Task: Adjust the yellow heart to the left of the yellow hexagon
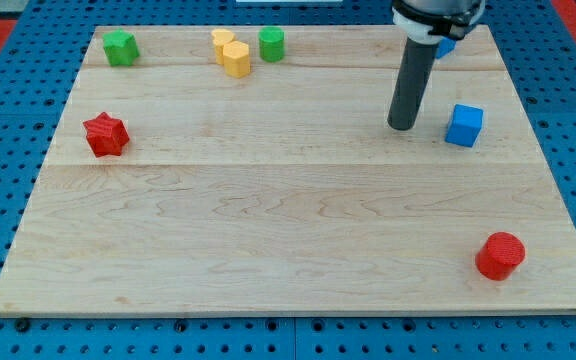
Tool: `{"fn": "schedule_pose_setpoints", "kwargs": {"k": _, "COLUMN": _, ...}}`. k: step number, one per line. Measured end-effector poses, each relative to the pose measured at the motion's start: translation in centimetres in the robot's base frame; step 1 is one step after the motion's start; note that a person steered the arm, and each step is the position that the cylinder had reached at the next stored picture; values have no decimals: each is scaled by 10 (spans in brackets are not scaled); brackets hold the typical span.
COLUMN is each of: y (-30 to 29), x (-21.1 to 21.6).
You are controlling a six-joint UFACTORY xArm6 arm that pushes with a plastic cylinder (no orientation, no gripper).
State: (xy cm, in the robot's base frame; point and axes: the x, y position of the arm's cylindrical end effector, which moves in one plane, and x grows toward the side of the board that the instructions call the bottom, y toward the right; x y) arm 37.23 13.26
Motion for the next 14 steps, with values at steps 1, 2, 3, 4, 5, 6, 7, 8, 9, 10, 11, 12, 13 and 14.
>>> {"fn": "schedule_pose_setpoints", "kwargs": {"k": 1, "y": 0, "x": -9}}
{"fn": "schedule_pose_setpoints", "kwargs": {"k": 2, "y": -9, "x": -15}}
{"fn": "schedule_pose_setpoints", "kwargs": {"k": 3, "y": -46, "x": -25}}
{"fn": "schedule_pose_setpoints", "kwargs": {"k": 4, "y": -66, "x": -26}}
{"fn": "schedule_pose_setpoints", "kwargs": {"k": 5, "y": -66, "x": -31}}
{"fn": "schedule_pose_setpoints", "kwargs": {"k": 6, "y": -66, "x": -69}}
{"fn": "schedule_pose_setpoints", "kwargs": {"k": 7, "y": -66, "x": -76}}
{"fn": "schedule_pose_setpoints", "kwargs": {"k": 8, "y": -72, "x": -89}}
{"fn": "schedule_pose_setpoints", "kwargs": {"k": 9, "y": -84, "x": -102}}
{"fn": "schedule_pose_setpoints", "kwargs": {"k": 10, "y": -84, "x": -102}}
{"fn": "schedule_pose_setpoints", "kwargs": {"k": 11, "y": -96, "x": -103}}
{"fn": "schedule_pose_setpoints", "kwargs": {"k": 12, "y": -100, "x": -103}}
{"fn": "schedule_pose_setpoints", "kwargs": {"k": 13, "y": -108, "x": -104}}
{"fn": "schedule_pose_setpoints", "kwargs": {"k": 14, "y": -135, "x": -106}}
